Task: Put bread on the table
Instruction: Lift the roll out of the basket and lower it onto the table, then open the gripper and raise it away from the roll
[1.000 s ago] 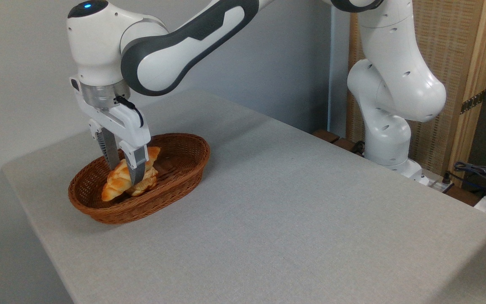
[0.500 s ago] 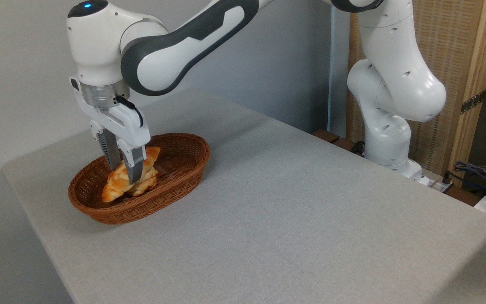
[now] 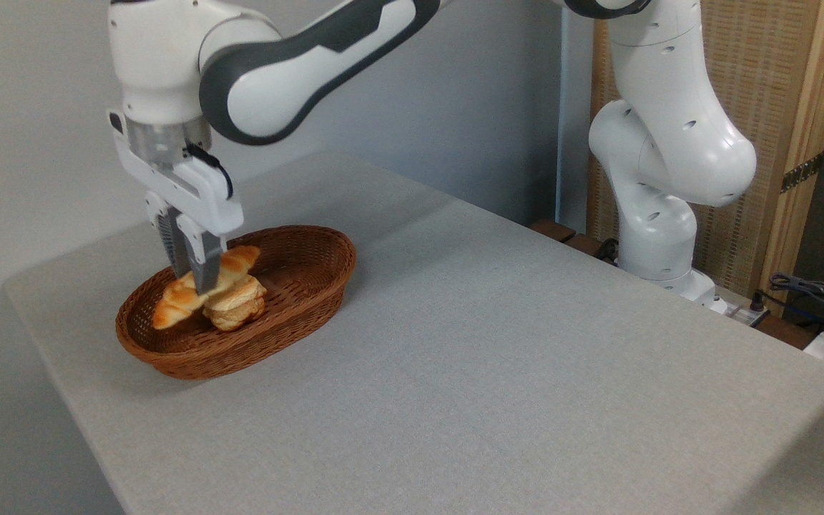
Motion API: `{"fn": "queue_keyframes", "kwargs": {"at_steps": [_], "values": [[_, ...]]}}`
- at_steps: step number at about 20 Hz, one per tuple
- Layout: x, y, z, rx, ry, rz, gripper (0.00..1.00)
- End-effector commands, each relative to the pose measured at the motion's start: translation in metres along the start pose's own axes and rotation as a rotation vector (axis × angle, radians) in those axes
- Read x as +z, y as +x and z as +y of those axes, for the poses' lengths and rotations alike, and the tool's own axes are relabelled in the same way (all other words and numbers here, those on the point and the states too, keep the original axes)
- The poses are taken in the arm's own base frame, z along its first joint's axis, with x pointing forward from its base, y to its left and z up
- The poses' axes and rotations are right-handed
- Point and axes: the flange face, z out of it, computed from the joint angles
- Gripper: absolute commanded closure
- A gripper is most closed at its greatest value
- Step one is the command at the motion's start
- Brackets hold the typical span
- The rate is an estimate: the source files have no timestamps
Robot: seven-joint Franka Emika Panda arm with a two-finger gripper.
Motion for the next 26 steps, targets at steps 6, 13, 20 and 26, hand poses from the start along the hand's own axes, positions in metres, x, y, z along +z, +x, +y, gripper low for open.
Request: {"fn": "queue_keyframes", "kwargs": {"at_steps": [6, 13, 20, 26], "values": [[-0.058, -0.03, -0.043, -0.021, 0.05, -0.048, 0.6], [-0.048, -0.082, -0.119, 0.11, 0.022, -0.186, 0.55], [-0.025, -0.128, -0.164, 0.17, -0.038, -0.292, 0.02], [-0.034, -0.125, -0.164, 0.169, -0.021, -0.27, 0.0]]}}
